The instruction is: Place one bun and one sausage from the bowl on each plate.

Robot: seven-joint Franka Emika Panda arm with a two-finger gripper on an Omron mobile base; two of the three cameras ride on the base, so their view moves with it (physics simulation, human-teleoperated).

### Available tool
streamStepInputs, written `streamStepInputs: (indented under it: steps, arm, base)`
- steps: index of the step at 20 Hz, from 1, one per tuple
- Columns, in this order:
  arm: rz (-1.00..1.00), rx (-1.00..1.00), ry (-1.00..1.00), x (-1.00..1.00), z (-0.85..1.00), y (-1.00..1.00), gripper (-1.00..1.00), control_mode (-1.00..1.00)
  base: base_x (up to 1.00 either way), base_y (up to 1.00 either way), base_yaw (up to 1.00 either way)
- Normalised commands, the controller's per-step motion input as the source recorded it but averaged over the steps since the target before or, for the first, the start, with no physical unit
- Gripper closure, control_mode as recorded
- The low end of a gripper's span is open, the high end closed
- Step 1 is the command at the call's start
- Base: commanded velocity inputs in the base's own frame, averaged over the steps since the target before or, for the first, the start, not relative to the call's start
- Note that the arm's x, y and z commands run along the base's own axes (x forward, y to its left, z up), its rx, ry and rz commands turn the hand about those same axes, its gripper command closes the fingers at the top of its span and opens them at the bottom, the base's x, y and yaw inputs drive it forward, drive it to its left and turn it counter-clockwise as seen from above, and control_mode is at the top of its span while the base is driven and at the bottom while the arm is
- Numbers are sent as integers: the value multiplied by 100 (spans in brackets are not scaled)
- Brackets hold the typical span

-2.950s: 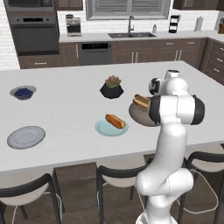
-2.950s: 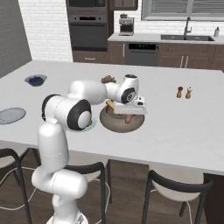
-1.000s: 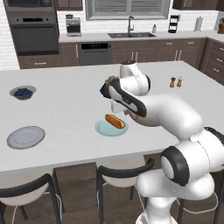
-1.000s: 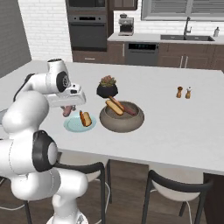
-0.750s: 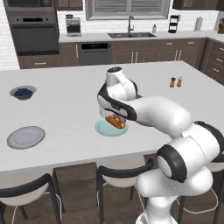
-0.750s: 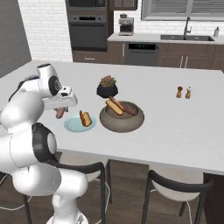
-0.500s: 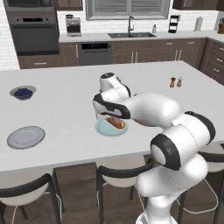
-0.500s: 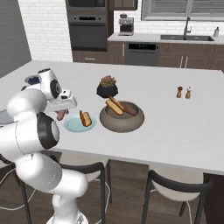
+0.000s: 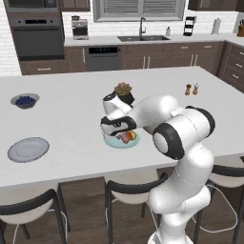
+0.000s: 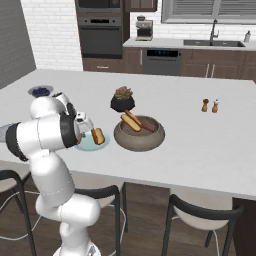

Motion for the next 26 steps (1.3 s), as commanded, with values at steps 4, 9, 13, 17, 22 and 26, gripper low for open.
streamStepInputs:
  steps: [4, 9, 13, 17, 22, 26]
  arm:
    - [1, 0, 0, 97, -32, 14, 100, -100]
    - [-1, -1, 7, 56, -56, 34, 100, -100]
    - [-4, -1, 3, 19, -56, 17, -100, -100]
    - [-5, 0, -10, -4, -1, -8, -100, -100]
    - [-1, 3, -14, 0, 23, -3, -100, -100]
    - [0, 8, -23, -17, 90, -2, -100, -100]
  base:
    - [0, 0, 0]
    - [0, 0, 0]
    - [0, 0, 0]
    - [0, 0, 0]
    - [0, 0, 0]
    - [0, 0, 0]
